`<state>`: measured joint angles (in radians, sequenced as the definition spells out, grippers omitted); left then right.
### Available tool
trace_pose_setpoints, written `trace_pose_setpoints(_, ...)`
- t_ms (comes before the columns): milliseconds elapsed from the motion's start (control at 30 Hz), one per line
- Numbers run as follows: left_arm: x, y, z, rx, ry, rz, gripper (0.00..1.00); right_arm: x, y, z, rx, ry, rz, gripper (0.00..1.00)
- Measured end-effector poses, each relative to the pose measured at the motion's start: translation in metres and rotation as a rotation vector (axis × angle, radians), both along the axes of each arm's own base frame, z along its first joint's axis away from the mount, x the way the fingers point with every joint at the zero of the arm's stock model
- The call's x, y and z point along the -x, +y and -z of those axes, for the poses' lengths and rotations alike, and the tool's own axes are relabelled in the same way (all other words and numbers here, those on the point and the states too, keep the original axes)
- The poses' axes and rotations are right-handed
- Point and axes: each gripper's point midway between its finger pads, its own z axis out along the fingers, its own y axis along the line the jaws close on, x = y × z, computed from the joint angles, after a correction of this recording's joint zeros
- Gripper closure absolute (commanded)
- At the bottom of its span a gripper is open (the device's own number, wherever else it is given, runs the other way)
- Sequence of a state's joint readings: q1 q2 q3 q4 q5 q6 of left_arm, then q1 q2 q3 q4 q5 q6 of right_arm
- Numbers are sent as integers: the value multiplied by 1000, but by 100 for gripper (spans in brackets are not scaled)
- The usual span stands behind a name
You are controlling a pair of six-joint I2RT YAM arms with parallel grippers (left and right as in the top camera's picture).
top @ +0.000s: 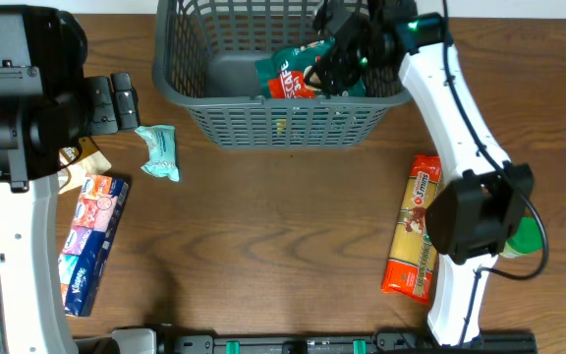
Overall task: Pack container
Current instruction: 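Carry the Nescafe bag over the basket and release it inside, then move the right gripper to the orange spaghetti pack and grasp its end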
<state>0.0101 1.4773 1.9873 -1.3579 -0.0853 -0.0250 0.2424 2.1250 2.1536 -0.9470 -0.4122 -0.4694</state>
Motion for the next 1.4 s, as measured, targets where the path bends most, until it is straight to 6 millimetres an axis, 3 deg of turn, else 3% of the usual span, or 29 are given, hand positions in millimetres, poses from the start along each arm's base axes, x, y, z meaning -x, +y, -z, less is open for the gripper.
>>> trace_pose_setpoints(100,0,0,0,0,0,0,2,1,-13,-73,-84,-101,72,4)
trace_pose_setpoints(167,0,0,0,0,0,0,1,11,-34,-127,-139,-170,138,5)
trace_pose_setpoints(267,0,0,0,0,0,0,1,40,-94,-197,-200,-238,340,13)
trace_pose_setpoints(333,0,0,0,0,0,0,2,66,-150,-214,-202,-206,582,14)
trace_pose_setpoints(433,0,0,0,0,0,0,1,113,-224,-196,-155,-54,960,5)
trace_pose_setpoints(500,0,0,0,0,1,0,1,130,-249,-179,-123,30,1106,1)
trace_pose_setpoints(600,0,0,0,0,0,0,1,148,-264,-149,-52,161,1221,1)
trace_pose_setpoints(700,1,0,0,0,3,0,1,165,-269,-128,16,265,1280,1)
trace_pose_setpoints(833,3,0,2,-3,15,2,1,177,-266,-122,19,299,1293,1)
trace_pose_setpoints(1033,14,5,-4,-26,5,-13,1,235,-245,-111,-15,332,1304,1)
trace_pose_setpoints(1133,23,12,-13,-29,-23,-41,1,247,-241,-100,-78,264,1318,1)
trace_pose_setpoints(1267,35,33,-14,-28,-34,-122,1,244,-239,-54,-117,264,1331,1)
trace_pose_setpoints(1400,36,63,9,-21,-2,-237,1,222,-231,25,-136,341,1309,1)
